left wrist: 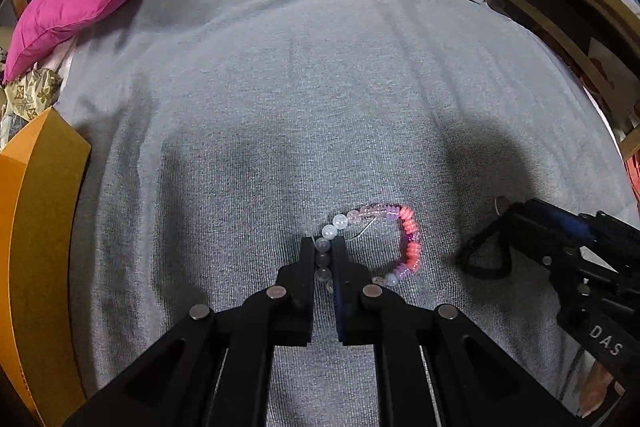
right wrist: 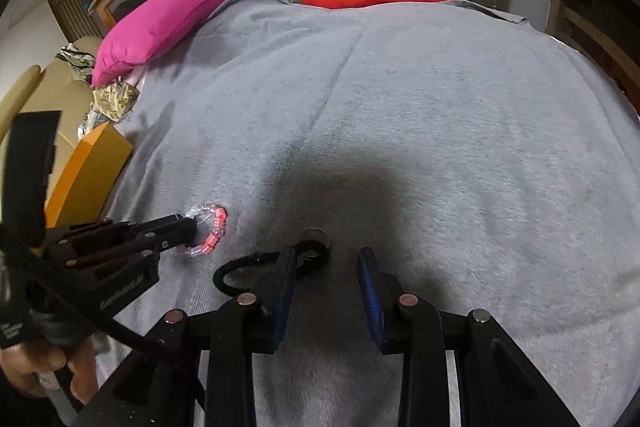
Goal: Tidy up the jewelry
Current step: 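Grasp the pink-white bead bracelet with the left tool while the right grasps the black hair tie, then carry the pink-white bracelet and black hair tie toward the box with both tools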
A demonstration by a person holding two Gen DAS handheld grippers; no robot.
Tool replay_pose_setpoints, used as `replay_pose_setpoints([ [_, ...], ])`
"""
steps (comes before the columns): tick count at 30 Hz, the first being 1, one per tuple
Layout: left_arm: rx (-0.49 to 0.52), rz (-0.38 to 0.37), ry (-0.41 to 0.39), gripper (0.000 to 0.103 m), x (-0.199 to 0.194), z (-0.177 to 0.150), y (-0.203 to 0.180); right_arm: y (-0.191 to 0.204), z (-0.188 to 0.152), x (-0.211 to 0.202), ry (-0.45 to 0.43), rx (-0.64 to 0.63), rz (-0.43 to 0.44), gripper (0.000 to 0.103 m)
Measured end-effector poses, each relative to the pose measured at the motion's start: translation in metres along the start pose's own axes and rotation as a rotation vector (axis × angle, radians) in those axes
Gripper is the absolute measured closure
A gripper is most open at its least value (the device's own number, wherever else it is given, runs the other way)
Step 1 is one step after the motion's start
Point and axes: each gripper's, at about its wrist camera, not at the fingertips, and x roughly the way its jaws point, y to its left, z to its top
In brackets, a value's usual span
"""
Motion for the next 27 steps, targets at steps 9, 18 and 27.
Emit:
replay_pose_setpoints([
  [9, 0.005, 0.011, -0.01, 0.095, -0.002, -0.002, -0.002, 0.014, 0.003, 0.006, 0.006, -0.075, -0.039, 0.097],
  [18, -0.019, -0.036, -0.023, 0.096, -0.016, -0.012, 0.003, -0.011, -0.01, -0.035, -0.057, 0.011, -0.012, 0.098],
  [27, -0.064, -0.09, -0.069, 0.096, -0.052, -0.042, 0.012, -0.027, -0.047, -0.079, -0.094, 0.079, 0.016, 0.098],
])
